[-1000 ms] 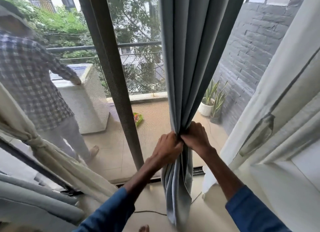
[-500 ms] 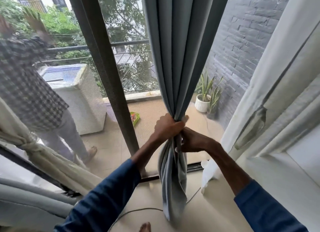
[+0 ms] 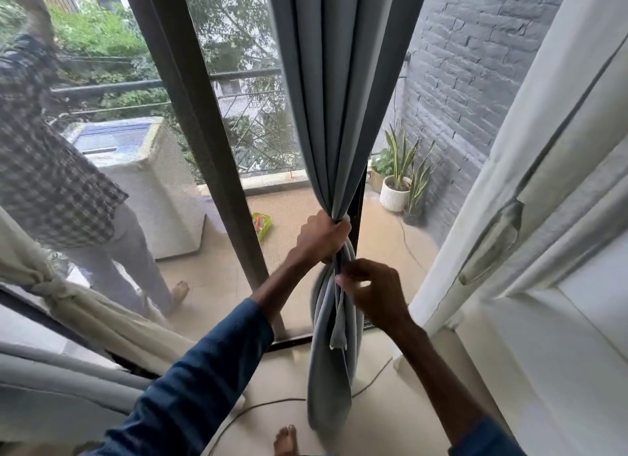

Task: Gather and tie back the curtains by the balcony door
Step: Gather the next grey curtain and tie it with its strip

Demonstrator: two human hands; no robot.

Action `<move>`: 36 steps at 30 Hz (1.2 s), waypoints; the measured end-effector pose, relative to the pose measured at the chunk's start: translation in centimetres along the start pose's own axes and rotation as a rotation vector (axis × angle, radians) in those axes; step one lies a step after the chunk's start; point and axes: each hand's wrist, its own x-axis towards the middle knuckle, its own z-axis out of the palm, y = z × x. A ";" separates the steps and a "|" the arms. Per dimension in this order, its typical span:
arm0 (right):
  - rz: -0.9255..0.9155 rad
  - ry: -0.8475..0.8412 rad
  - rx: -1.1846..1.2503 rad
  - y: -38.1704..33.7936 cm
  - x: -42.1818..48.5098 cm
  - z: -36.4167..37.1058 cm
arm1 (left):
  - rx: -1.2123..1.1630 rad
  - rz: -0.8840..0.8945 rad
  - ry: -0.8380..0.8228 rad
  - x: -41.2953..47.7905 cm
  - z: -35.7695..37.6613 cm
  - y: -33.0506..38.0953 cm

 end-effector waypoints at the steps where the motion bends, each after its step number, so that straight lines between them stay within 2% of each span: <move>1: 0.022 -0.004 -0.031 0.3 -0.3 0.7 | -0.005 -0.007 0.001 0.0 0.2 0.1; 5: 0.116 0.055 -0.104 1.2 0.0 1.9 | -0.041 -0.047 -0.028 0.0 0.3 0.4; 11: 0.083 0.148 -0.171 -0.3 0.5 2.0 | -0.104 -0.084 -0.139 -0.2 -0.6 0.5; 14: 0.031 0.070 -0.223 -0.7 0.9 1.4 | -0.093 -0.091 -0.130 -0.4 -1.0 0.2; 19: -0.023 -0.041 -0.170 -0.5 1.7 -1.1 | -0.045 -0.076 -0.052 0.3 -2.3 -0.1; 24: 0.046 -0.060 0.186 0.3 2.2 -3.9 | 0.031 -0.056 -0.052 1.2 -2.9 -0.1; 28: 0.116 -0.053 0.316 1.0 2.9 -5.7 | 0.083 -0.048 -0.107 1.2 -2.8 0.1; 31: 0.096 -0.088 0.298 1.5 3.2 -7.1 | 0.155 -0.005 -0.109 1.0 -2.5 0.3; 36: 0.013 -0.127 0.135 1.8 4.2 -8.8 | 0.210 0.009 -0.070 0.9 -2.2 0.0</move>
